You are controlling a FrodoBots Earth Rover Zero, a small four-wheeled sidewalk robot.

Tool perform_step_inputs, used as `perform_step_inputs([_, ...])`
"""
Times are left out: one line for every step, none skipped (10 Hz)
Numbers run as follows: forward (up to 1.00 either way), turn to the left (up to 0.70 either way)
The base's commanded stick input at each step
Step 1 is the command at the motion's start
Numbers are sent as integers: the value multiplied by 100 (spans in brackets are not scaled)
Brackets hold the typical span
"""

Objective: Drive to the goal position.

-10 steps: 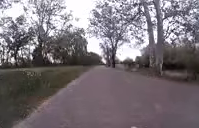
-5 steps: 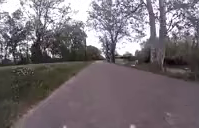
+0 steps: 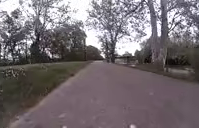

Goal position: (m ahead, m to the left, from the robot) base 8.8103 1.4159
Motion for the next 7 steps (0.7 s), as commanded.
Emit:
perform_step_inputs([70, 3])
perform_step_inputs([70, 0])
perform_step_inputs([70, 0])
perform_step_inputs([70, 0])
perform_step_inputs([85, 0])
perform_step_inputs([85, 0])
perform_step_inputs([97, 0])
